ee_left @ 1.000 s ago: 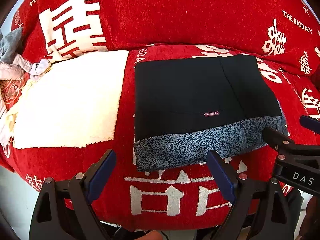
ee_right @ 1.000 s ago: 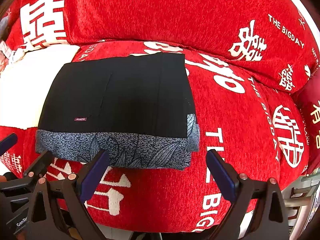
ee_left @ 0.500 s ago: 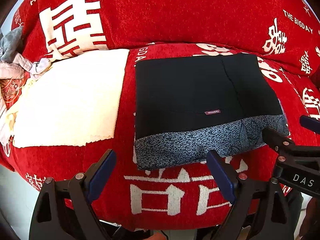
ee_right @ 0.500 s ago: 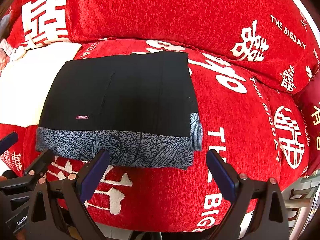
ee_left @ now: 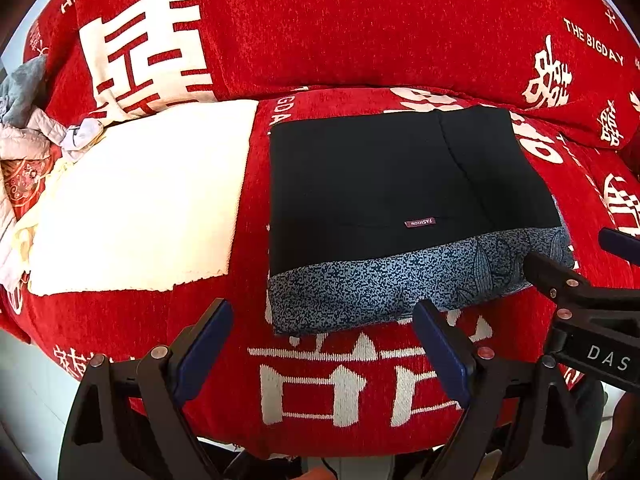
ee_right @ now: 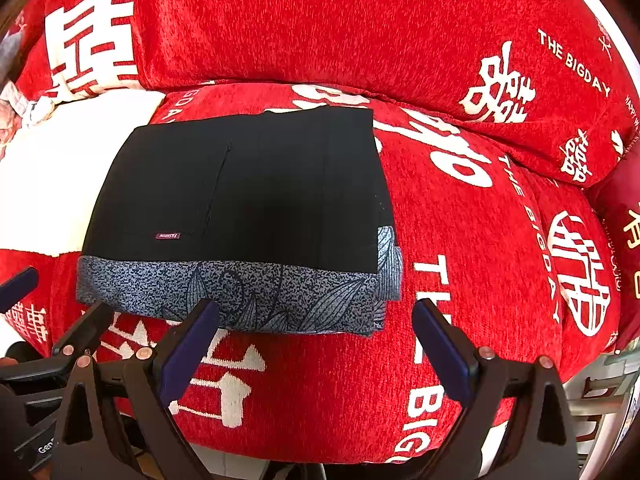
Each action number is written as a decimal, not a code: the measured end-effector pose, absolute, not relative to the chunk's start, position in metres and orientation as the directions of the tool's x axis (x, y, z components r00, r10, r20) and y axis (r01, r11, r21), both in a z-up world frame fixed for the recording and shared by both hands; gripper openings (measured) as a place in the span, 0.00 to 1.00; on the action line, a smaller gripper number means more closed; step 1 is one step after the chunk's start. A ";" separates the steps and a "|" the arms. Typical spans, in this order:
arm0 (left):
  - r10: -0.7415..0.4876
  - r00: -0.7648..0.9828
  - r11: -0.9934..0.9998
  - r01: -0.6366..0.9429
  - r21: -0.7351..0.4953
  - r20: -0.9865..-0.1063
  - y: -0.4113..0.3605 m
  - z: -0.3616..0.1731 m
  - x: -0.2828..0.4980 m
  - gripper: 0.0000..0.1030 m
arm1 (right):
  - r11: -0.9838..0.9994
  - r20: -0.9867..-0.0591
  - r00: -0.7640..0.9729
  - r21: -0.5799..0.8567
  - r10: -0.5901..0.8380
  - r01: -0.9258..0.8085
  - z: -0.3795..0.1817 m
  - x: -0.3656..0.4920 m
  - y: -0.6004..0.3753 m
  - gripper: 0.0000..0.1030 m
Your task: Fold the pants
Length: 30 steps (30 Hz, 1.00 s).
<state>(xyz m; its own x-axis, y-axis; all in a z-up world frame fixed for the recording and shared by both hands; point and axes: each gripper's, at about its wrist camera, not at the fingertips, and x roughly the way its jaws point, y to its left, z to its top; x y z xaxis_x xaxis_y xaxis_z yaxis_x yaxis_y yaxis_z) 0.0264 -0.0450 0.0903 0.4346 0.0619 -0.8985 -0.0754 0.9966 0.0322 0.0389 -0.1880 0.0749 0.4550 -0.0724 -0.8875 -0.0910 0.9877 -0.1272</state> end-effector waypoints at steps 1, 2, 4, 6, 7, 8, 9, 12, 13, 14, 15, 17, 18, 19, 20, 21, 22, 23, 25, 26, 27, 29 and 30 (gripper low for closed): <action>0.063 0.435 0.997 -0.075 0.033 -0.898 -0.045 0.090 0.026 0.89 | 0.988 -0.887 0.455 -0.127 -0.072 -0.091 0.075 0.039 -0.188 0.95; 0.064 0.435 0.997 -0.076 0.034 -0.898 -0.045 0.091 0.026 0.89 | 0.988 -0.888 0.455 -0.127 -0.073 -0.090 0.075 0.039 -0.188 0.95; 0.065 0.435 0.996 -0.077 0.035 -0.898 -0.046 0.091 0.025 0.89 | 0.988 -0.888 0.454 -0.127 -0.072 -0.090 0.075 0.039 -0.188 0.95; 0.064 0.435 0.997 -0.076 0.035 -0.898 -0.046 0.091 0.026 0.89 | 0.988 -0.888 0.454 -0.125 -0.071 -0.090 0.076 0.038 -0.189 0.95; 0.065 0.436 0.997 -0.076 0.035 -0.898 -0.046 0.091 0.025 0.89 | 0.988 -0.888 0.454 -0.125 -0.071 -0.090 0.076 0.038 -0.189 0.95; 0.065 0.436 0.997 -0.075 0.035 -0.898 -0.046 0.092 0.025 0.89 | 0.988 -0.888 0.454 -0.126 -0.071 -0.091 0.076 0.038 -0.189 0.95; 0.065 0.436 0.996 -0.077 0.035 -0.898 -0.046 0.091 0.025 0.89 | 0.988 -0.888 0.454 -0.125 -0.071 -0.091 0.076 0.038 -0.189 0.95; 0.065 0.437 0.997 -0.071 0.038 -0.897 -0.046 0.093 0.025 0.89 | 0.988 -0.888 0.454 -0.125 -0.070 -0.092 0.076 0.038 -0.189 0.95; 0.064 0.437 0.997 -0.070 0.038 -0.897 -0.046 0.094 0.025 0.89 | 0.988 -0.888 0.454 -0.125 -0.070 -0.092 0.076 0.038 -0.190 0.95; 0.065 0.439 0.997 -0.070 0.038 -0.896 -0.046 0.095 0.024 0.89 | 0.988 -0.888 0.455 -0.125 -0.069 -0.093 0.076 0.038 -0.189 0.95; 0.065 0.439 0.997 -0.070 0.039 -0.896 -0.046 0.095 0.024 0.89 | 0.988 -0.888 0.455 -0.125 -0.070 -0.093 0.076 0.037 -0.190 0.95; 0.065 0.439 0.997 -0.069 0.038 -0.896 -0.047 0.095 0.024 0.89 | 0.987 -0.888 0.455 -0.127 -0.070 -0.096 0.076 0.037 -0.191 0.95; 0.066 0.440 0.997 -0.071 0.039 -0.896 -0.047 0.095 0.023 0.89 | 0.987 -0.887 0.456 -0.127 -0.070 -0.096 0.076 0.036 -0.192 0.95; 0.067 0.441 0.997 -0.072 0.039 -0.895 -0.047 0.096 0.023 0.89 | 0.987 -0.887 0.457 -0.127 -0.070 -0.096 0.076 0.036 -0.192 0.95; 0.066 0.441 0.997 -0.071 0.038 -0.895 -0.047 0.096 0.023 0.89 | 0.987 -0.886 0.458 -0.126 -0.069 -0.095 0.076 0.035 -0.192 0.95; 0.066 0.442 0.997 -0.072 0.038 -0.895 -0.047 0.096 0.023 0.89 | 0.988 -0.886 0.458 -0.126 -0.069 -0.094 0.077 0.035 -0.192 0.95; 0.066 0.442 0.997 -0.072 0.038 -0.895 -0.047 0.096 0.023 0.89 | 0.987 -0.886 0.459 -0.126 -0.069 -0.095 0.077 0.034 -0.192 0.95; 0.066 0.443 0.997 -0.072 0.038 -0.894 -0.047 0.097 0.023 0.89 | 0.987 -0.885 0.459 -0.127 -0.070 -0.094 0.077 0.034 -0.191 0.95; 0.065 0.443 0.997 -0.073 0.037 -0.894 -0.048 0.097 0.022 0.89 | 0.987 -0.885 0.460 -0.128 -0.071 -0.095 0.077 0.034 -0.190 0.95; 0.065 0.444 0.997 -0.073 0.037 -0.894 -0.048 0.097 0.022 0.89 | 0.987 -0.885 0.460 -0.128 -0.071 -0.094 0.078 0.034 -0.190 0.95; 0.065 0.445 0.997 -0.072 0.037 -0.893 -0.047 0.098 0.022 0.89 | 0.987 -0.884 0.461 -0.128 -0.072 -0.093 0.078 0.034 -0.190 0.95; 0.065 0.447 0.997 -0.071 0.037 -0.892 -0.048 0.099 0.021 0.89 | 0.987 -0.883 0.464 -0.128 -0.071 -0.092 0.079 0.033 -0.190 0.95; 0.065 0.447 0.997 -0.072 0.037 -0.892 -0.049 0.099 0.020 0.89 | 0.987 -0.883 0.465 -0.128 -0.071 -0.092 0.079 0.032 -0.190 0.95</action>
<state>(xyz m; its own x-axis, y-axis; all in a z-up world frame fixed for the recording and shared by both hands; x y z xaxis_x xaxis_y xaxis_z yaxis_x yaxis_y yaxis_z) 0.0203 -0.0489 0.0990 0.4474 0.0651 -0.8920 -0.0721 0.9967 0.0366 0.0324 -0.1902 0.0795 0.4645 -0.0711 -0.8827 -0.0924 0.9874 -0.1281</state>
